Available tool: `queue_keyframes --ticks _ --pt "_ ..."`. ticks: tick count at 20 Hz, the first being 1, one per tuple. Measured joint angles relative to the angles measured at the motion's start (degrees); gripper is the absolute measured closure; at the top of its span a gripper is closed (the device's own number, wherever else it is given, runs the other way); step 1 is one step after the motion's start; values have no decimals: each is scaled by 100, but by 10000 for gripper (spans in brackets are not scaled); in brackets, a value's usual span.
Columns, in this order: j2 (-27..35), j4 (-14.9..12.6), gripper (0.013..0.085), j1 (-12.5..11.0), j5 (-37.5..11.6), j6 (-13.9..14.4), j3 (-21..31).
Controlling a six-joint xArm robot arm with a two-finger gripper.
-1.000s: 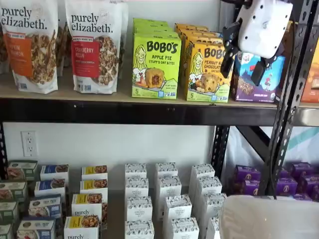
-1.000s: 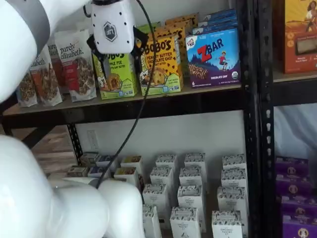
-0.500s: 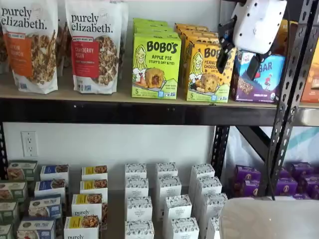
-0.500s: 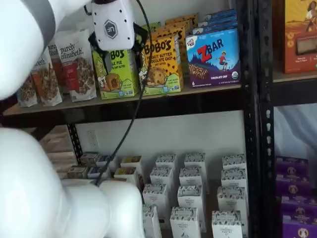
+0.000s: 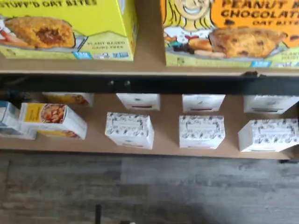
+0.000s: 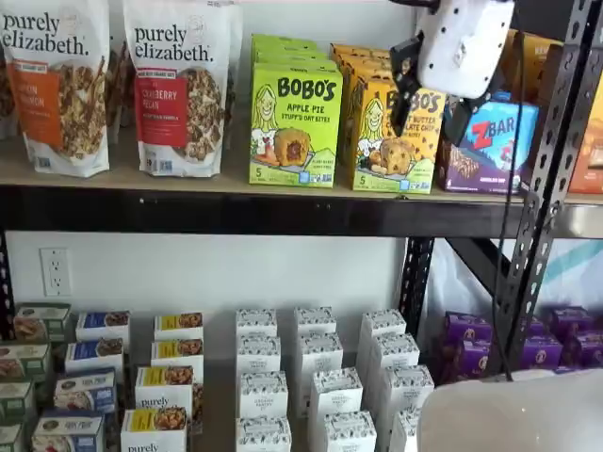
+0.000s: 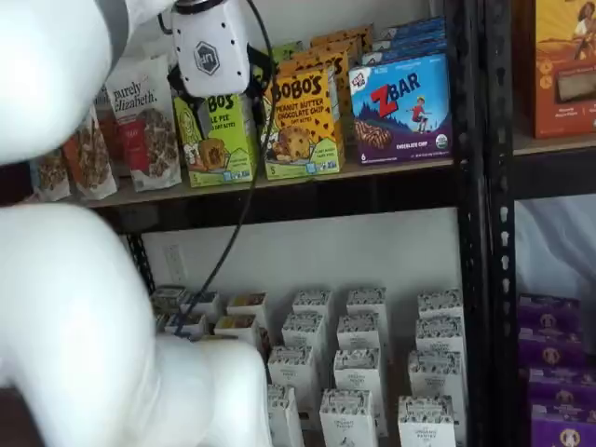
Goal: Pick the green box on the top shelf, the fourth from the left
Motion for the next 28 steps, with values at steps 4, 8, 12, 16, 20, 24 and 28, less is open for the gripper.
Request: queue_keyframes --ticks 4,8,12,16,20,24,28 --pt "196 -116 130 281 -172 263 -58" --pt "311 -177 130 428 -319 398 -98" --pt "466 -167 130 495 -388 460 -198" --pt "598 -373 130 694 -517 646 -284" --pt "706 -368 130 795 -674 736 -337" --pt "814 -413 130 931 -887 858 -377" --pt "1077 -362 130 1055 -1087 960 -548"
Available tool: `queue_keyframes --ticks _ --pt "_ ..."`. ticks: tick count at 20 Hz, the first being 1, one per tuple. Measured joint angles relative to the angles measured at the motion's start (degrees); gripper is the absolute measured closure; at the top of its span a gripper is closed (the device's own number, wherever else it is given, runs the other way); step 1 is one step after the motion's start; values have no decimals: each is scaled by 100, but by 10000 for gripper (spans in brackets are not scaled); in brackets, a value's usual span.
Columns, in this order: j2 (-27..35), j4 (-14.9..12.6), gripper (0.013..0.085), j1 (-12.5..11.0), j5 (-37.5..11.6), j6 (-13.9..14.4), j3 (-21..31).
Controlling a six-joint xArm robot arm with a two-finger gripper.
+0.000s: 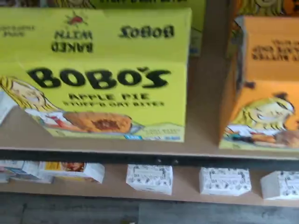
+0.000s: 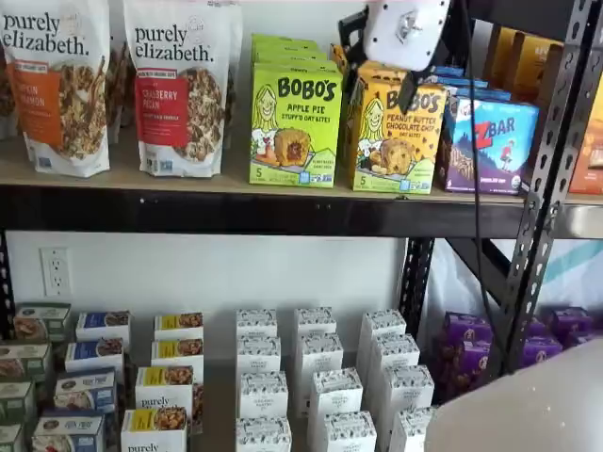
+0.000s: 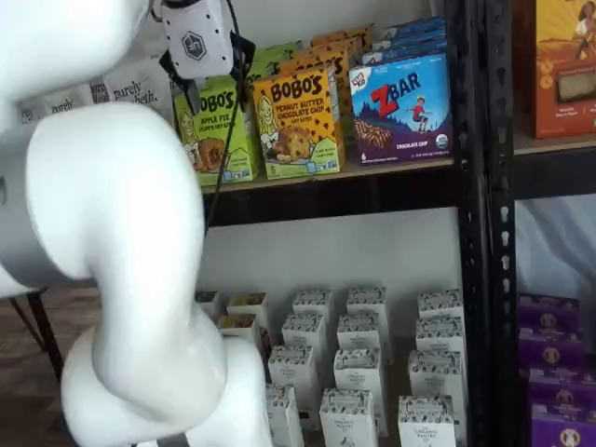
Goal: Pick the green box on the top shelf, the fourth from the left
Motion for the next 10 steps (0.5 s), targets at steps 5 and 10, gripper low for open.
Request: queue_keyframes --ticks 5,10 --pt "313 190 130 3 -3 -9 -274" --pt "541 280 130 8 36 -8 -470"
